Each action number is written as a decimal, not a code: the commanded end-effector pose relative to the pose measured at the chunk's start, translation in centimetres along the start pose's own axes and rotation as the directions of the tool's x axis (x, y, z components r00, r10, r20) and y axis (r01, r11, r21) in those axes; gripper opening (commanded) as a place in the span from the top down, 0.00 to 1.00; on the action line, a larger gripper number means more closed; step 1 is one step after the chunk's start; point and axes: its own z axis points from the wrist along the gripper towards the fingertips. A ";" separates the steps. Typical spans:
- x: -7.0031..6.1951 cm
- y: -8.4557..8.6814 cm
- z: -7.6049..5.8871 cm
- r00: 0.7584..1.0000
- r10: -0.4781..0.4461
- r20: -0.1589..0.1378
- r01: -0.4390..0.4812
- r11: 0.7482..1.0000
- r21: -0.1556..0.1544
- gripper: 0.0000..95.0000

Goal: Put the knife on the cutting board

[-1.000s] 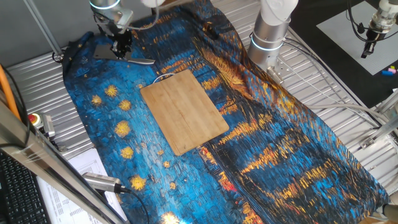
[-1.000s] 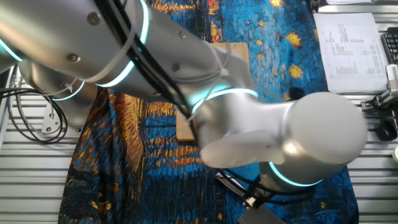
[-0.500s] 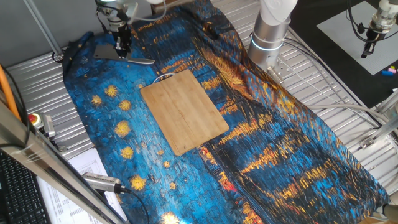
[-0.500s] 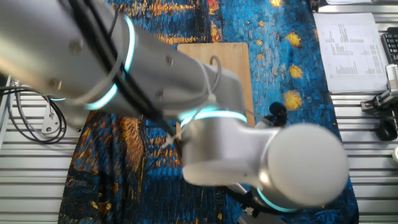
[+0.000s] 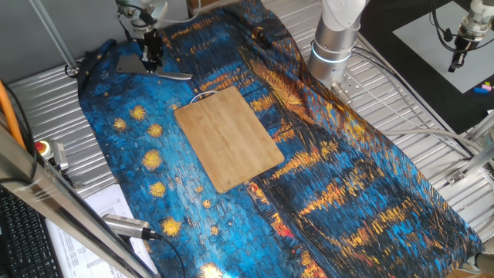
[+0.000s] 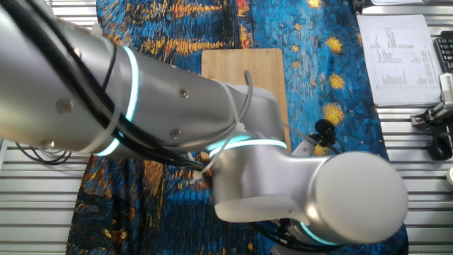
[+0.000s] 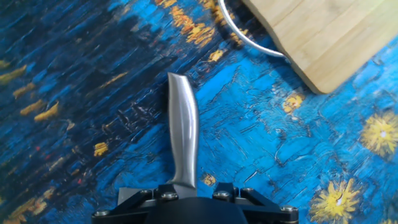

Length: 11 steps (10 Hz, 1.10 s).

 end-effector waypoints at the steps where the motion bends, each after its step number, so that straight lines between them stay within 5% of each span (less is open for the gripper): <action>1: 0.2 -0.1 0.2 1.000 -0.008 -0.006 0.008 1.000 -0.007 0.60; 7: 0.4 -0.1 0.9 1.000 -0.022 -0.004 0.022 1.000 -0.009 0.60; 9: 0.3 0.1 1.3 1.000 0.010 0.028 -0.010 1.000 -0.030 0.60; 11: -0.1 0.4 1.5 0.999 0.028 0.026 -0.027 0.999 -0.033 0.60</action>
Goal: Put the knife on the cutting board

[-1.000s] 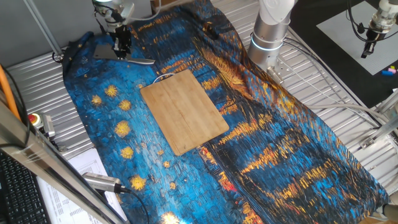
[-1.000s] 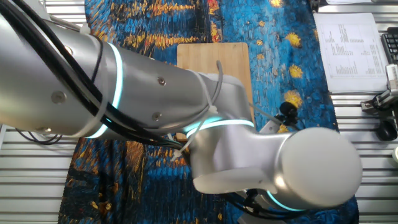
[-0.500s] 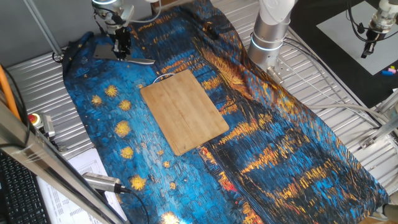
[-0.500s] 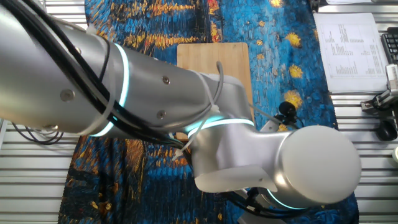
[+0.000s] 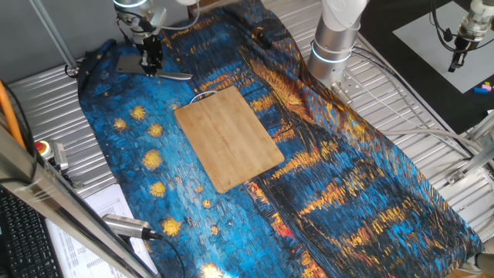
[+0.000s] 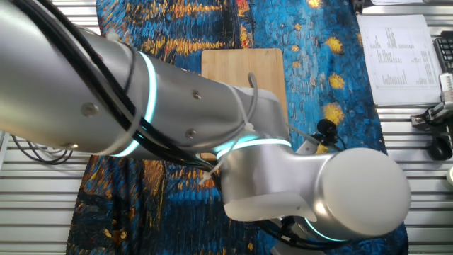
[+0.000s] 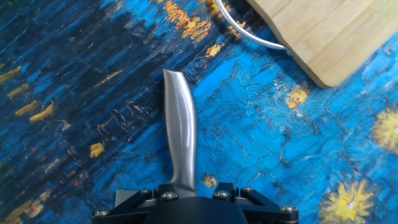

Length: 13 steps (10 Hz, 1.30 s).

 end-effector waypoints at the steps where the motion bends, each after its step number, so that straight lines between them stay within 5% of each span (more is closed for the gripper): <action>1: -0.2 0.3 0.2 0.999 0.039 -0.011 -0.039 0.999 -0.003 0.60; 13: -1.1 0.9 1.6 0.999 0.000 -0.042 0.000 1.000 0.002 0.60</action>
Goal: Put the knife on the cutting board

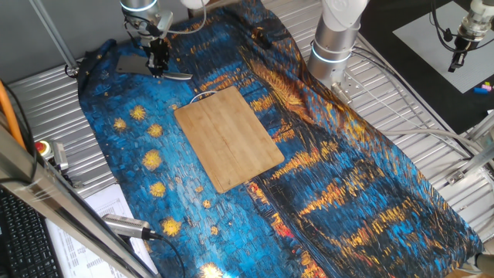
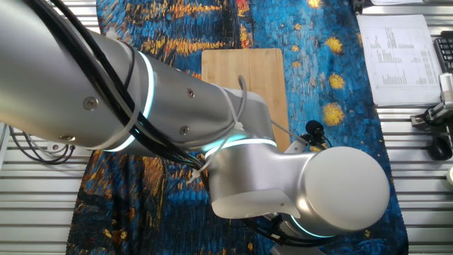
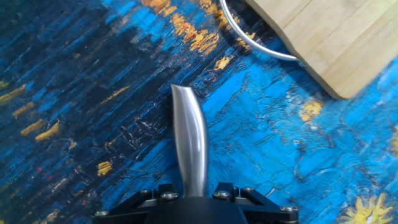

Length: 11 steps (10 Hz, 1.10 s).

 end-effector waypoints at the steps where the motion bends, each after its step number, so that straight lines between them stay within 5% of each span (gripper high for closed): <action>1: 0.1 0.0 0.3 1.000 -0.009 -0.006 0.009 1.000 -0.001 0.60; 11: 0.0 0.1 1.1 1.000 -0.012 -0.018 0.012 1.000 0.011 0.60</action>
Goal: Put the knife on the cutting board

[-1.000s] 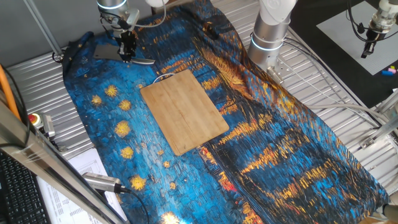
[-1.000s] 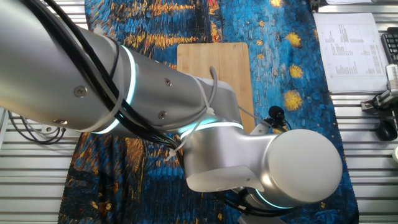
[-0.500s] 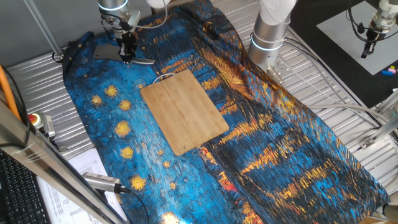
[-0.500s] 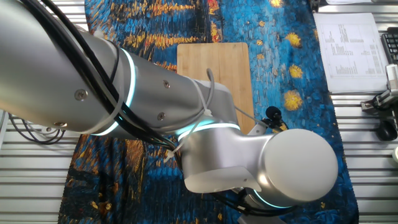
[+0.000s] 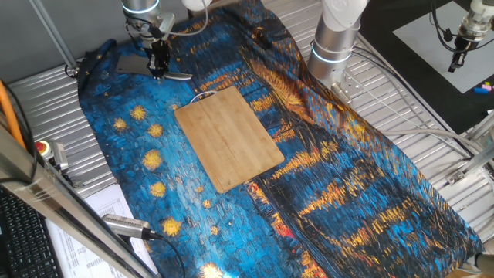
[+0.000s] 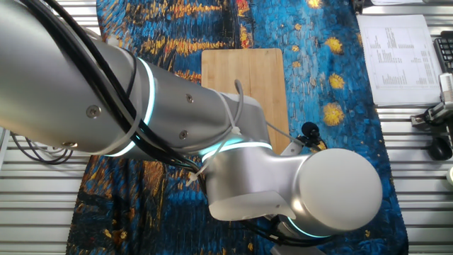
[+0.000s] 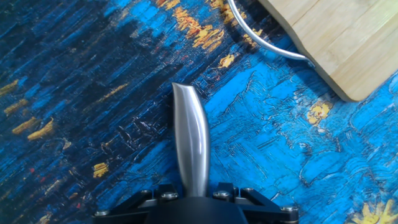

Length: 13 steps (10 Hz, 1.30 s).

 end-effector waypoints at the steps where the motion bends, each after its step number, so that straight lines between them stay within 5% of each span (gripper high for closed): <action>1: 0.0 0.0 0.2 1.000 0.001 -0.002 -0.001 1.000 0.003 0.60; 12: 0.0 0.0 0.5 1.000 0.006 -0.017 -0.006 1.000 0.015 0.60; 13: 0.0 0.0 0.5 1.000 0.007 -0.017 -0.007 1.000 0.016 0.80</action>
